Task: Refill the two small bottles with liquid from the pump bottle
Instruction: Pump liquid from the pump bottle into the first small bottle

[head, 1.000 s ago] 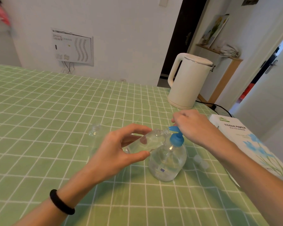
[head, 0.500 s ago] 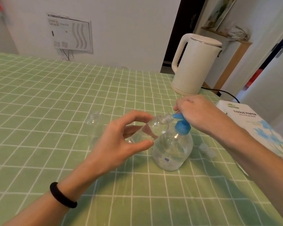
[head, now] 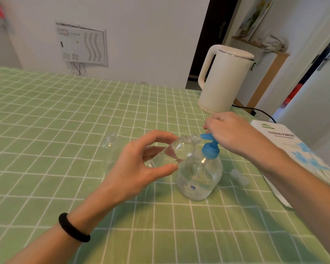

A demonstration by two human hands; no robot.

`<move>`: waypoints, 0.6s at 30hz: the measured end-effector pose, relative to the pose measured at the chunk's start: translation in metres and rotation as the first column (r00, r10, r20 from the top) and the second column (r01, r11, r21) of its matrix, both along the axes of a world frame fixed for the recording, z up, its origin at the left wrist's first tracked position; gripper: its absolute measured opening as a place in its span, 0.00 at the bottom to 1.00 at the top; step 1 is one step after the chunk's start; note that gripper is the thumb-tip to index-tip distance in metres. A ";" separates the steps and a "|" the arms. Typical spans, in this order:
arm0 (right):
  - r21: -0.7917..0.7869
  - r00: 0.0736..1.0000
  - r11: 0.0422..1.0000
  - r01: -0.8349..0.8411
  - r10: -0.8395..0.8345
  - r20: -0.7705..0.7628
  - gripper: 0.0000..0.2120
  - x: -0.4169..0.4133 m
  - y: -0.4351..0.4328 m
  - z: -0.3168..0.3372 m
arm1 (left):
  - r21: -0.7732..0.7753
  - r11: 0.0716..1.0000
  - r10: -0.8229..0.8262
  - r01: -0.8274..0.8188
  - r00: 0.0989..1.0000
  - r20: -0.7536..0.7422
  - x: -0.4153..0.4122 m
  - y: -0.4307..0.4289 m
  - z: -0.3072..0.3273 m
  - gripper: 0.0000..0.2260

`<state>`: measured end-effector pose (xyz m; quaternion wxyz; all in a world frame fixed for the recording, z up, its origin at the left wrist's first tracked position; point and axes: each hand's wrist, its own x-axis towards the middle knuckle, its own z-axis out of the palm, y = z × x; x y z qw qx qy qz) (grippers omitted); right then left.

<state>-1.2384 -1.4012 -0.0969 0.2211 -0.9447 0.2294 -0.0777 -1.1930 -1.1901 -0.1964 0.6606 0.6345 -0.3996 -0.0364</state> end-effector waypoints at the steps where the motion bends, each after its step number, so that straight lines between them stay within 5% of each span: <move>1: 0.012 1.000 1.000 0.008 -0.008 -0.002 0.21 0.000 0.002 -0.002 | 0.000 1.000 0.003 -0.003 1.000 0.001 0.001 0.000 0.000 0.21; 18: 0.033 0.999 0.999 0.029 -0.029 -0.017 0.21 -0.001 0.003 -0.002 | 0.041 0.999 0.023 -0.023 1.000 0.005 0.001 0.000 -0.002 0.22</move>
